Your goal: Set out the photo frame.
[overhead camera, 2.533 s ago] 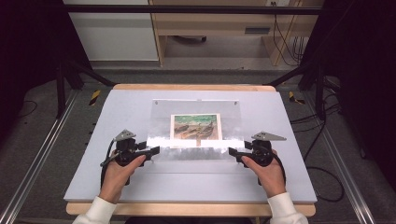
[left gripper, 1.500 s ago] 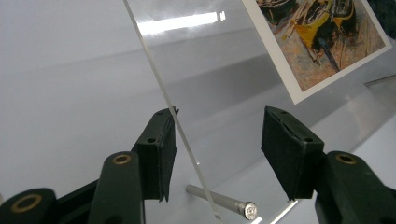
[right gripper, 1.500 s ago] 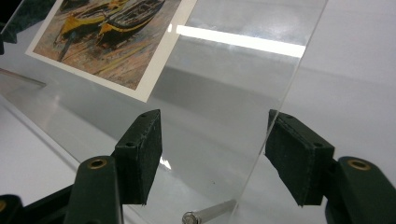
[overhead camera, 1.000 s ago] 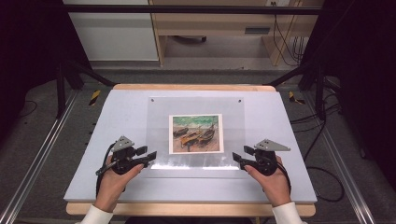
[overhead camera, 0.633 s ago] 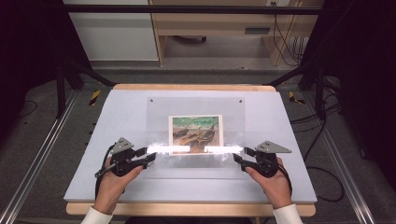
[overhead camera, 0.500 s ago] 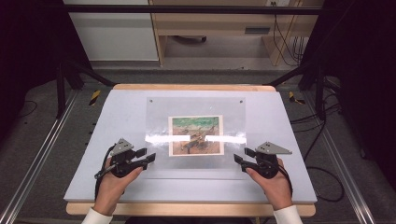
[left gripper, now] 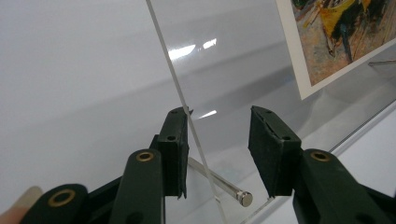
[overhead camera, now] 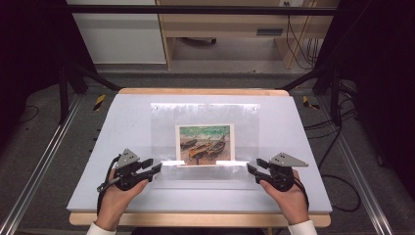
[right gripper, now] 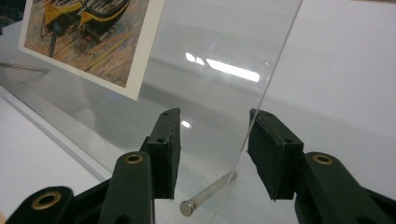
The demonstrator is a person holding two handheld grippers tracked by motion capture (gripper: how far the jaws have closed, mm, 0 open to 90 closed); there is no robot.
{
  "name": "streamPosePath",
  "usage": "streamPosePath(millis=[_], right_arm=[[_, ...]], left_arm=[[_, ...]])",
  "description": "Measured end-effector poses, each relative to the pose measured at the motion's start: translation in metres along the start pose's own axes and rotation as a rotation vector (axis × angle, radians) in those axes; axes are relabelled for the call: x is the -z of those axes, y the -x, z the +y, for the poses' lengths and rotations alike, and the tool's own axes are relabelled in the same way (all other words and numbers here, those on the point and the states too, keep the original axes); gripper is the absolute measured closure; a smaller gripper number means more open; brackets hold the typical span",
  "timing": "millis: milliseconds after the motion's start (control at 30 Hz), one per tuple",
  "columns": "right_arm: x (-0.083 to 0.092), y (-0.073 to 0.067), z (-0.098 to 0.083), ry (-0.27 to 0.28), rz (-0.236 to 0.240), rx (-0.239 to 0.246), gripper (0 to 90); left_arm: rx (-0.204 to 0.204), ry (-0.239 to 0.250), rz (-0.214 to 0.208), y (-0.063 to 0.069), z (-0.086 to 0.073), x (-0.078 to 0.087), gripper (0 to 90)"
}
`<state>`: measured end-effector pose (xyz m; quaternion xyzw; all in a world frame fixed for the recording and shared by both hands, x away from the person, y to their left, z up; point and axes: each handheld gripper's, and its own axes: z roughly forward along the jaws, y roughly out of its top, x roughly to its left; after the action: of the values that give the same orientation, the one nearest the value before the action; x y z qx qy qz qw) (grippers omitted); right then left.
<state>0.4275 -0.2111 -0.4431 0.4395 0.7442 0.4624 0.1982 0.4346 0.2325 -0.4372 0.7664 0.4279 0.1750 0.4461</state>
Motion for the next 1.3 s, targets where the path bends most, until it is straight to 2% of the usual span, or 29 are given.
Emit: streamPosePath(millis=[233, 500, 933, 1067, 1300], right_arm=[[0.005, -0.002, -0.004, 0.001, 0.001, 0.005, 59.1], [0.010, -0.003, -0.008, -0.007, 0.008, 0.010, 65.0], [0.016, -0.006, -0.016, -0.024, 0.021, 0.008, 67.8], [0.018, -0.008, -0.021, -0.030, 0.031, 0.009, 67.7], [0.019, -0.009, -0.023, -0.033, 0.040, 0.004, 67.7]], left_arm=[[-0.039, -0.018, 0.020, 0.005, -0.004, 0.005, 60.6], [-0.057, -0.045, 0.038, 0.011, -0.009, 0.009, 64.0], [-0.068, -0.067, 0.026, 0.013, -0.017, 0.014, 68.8], [-0.076, -0.092, 0.009, 0.013, -0.019, 0.017, 69.3], [-0.080, -0.095, 0.006, 0.014, -0.021, 0.017, 70.1]])
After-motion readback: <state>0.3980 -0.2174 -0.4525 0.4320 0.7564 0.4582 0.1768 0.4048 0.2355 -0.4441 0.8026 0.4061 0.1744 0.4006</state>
